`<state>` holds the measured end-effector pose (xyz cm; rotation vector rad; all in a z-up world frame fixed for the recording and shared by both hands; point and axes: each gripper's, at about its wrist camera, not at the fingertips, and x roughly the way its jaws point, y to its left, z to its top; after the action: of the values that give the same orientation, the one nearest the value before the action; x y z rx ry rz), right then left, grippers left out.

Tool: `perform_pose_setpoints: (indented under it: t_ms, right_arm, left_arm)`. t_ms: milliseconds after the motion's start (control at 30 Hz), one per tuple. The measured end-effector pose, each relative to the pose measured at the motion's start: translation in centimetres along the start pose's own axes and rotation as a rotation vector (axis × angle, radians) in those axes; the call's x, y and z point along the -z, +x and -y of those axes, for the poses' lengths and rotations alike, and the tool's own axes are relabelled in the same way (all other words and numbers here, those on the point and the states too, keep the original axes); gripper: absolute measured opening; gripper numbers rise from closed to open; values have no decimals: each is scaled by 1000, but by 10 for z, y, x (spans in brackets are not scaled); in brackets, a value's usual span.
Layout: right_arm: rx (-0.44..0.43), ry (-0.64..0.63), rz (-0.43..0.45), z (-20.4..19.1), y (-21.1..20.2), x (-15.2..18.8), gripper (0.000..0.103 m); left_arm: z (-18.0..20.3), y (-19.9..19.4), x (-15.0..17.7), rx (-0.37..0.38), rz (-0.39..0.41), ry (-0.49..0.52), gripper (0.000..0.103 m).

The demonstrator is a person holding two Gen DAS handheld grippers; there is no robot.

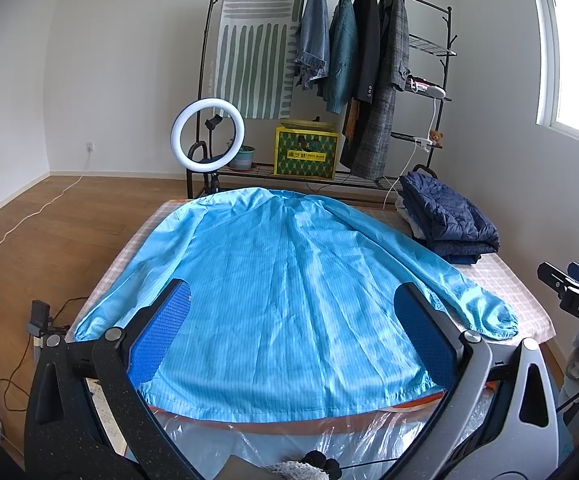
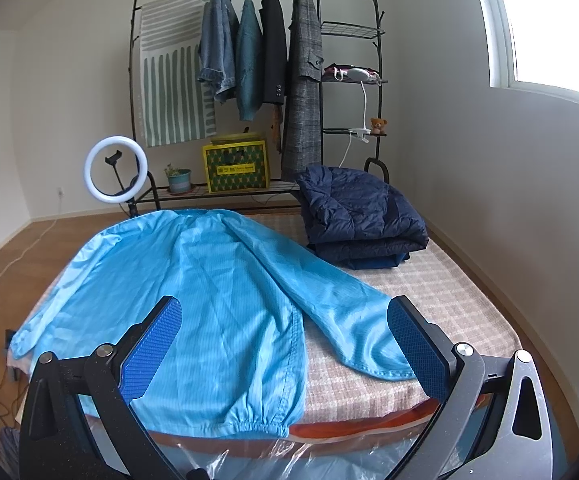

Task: Fold large clothes

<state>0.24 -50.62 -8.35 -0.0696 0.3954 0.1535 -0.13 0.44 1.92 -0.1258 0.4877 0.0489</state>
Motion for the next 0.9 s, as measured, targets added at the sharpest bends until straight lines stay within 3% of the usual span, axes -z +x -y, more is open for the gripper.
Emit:
perform_pose_setpoints:
  t_ms: [600, 900]
  right_arm:
    - [-1, -4, -4, -3, 2, 1, 102]
    - [-7, -19, -10, -18, 8, 0, 102]
  left_arm:
    - [-5, 0, -5, -7, 1, -4, 103]
    - [-28, 12, 2, -42, -3, -23, 103]
